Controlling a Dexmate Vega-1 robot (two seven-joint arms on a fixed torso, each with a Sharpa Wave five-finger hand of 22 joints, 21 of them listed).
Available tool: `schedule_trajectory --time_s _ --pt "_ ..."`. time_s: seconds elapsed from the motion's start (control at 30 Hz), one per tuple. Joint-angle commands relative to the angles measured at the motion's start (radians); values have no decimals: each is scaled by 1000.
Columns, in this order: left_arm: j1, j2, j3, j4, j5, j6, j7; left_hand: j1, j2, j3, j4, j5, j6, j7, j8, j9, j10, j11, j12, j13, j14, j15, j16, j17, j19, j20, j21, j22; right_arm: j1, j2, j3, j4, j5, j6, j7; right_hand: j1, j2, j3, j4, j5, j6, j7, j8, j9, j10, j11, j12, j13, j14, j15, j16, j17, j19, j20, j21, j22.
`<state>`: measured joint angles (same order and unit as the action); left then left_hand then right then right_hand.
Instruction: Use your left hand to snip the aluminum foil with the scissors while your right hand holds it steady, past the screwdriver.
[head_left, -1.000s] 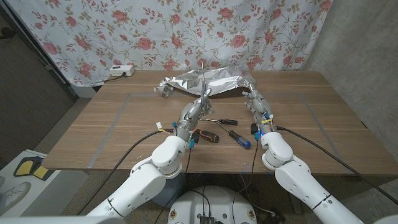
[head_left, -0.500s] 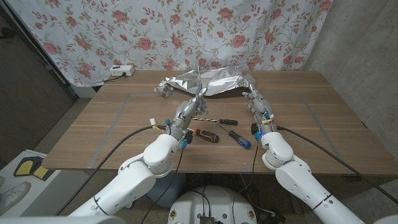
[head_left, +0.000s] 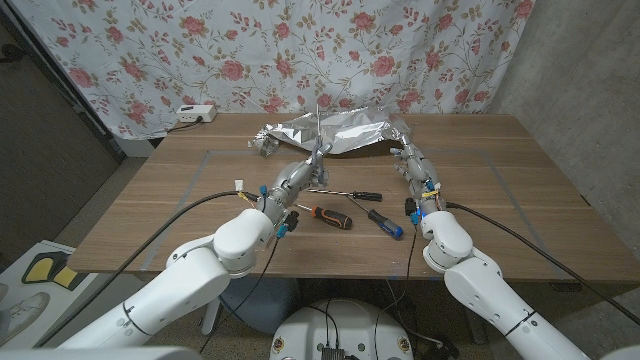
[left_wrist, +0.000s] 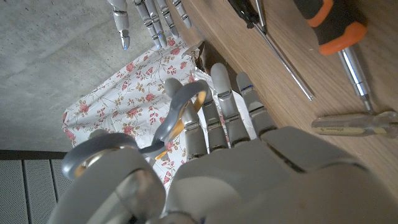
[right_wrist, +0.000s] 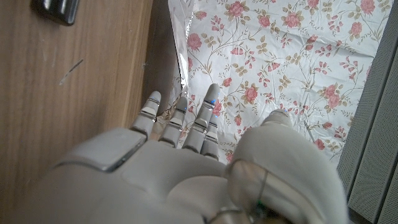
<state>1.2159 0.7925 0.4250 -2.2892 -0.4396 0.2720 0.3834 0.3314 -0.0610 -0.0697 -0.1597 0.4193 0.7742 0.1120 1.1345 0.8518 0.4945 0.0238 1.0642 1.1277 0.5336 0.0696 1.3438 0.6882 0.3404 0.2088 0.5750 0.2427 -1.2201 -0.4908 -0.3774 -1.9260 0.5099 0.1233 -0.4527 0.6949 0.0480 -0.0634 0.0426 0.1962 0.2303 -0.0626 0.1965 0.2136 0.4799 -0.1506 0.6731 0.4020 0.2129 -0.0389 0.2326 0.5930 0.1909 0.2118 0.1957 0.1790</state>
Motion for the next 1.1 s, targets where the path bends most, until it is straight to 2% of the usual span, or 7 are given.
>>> schedule_trajectory --time_s 0.03,0.33,0.53,0.8,0.93,1.1 --pt "7 59 -40 -23 -29 37 -46 -182 -132 -295 294 35 -39 59 -5 3 5 9 425 58 -4 4 -1 -5 -7 2 -27 -23 10 -8 2 -3 -2 -20 -3 4 1 1 -6 3 2 -8 8 3 10 1 5 0 11 -96 8 0 -4 1 1 2" --pt "39 91 -88 -48 -91 49 -61 -190 -130 -290 269 70 -29 53 -5 8 18 3 427 61 19 0 10 -21 7 -14 -54 -38 28 -15 2 8 -5 -32 4 6 4 3 -9 3 2 -8 8 3 13 1 6 0 10 -97 9 -1 -4 1 1 2" --pt "75 112 -132 -71 -131 61 -47 -187 -128 -289 261 78 -33 49 -5 11 15 3 436 76 22 -4 11 -26 6 -21 -61 -39 47 -31 5 10 -17 -46 11 9 7 5 -12 3 1 -9 7 3 16 1 6 -2 15 -99 11 -1 -3 1 2 2" --pt "103 137 -160 -97 -139 75 -28 -168 -124 -285 246 87 -28 46 -5 9 28 0 431 62 29 -8 18 -32 15 -28 -69 -38 66 -44 3 16 -32 -59 20 12 7 7 -16 3 1 -10 7 2 14 0 6 -1 14 -99 11 -3 -1 1 3 2" --pt "109 141 -167 -101 -148 82 -25 -157 -122 -284 237 92 -24 44 0 16 34 -10 435 64 38 -8 21 -42 21 -33 -73 -36 74 -53 5 15 -37 -66 24 13 9 8 -18 3 1 -11 7 2 14 0 6 -1 14 -101 11 -3 0 1 3 2" --pt "116 142 -171 -101 -154 75 -26 -145 -119 -283 228 96 -24 45 5 23 39 -1 444 79 52 -8 27 -51 45 -44 -62 -20 82 -68 8 6 -54 -82 22 16 10 9 -21 3 -1 -11 6 2 14 -2 6 -1 15 -100 12 -4 0 1 3 2"
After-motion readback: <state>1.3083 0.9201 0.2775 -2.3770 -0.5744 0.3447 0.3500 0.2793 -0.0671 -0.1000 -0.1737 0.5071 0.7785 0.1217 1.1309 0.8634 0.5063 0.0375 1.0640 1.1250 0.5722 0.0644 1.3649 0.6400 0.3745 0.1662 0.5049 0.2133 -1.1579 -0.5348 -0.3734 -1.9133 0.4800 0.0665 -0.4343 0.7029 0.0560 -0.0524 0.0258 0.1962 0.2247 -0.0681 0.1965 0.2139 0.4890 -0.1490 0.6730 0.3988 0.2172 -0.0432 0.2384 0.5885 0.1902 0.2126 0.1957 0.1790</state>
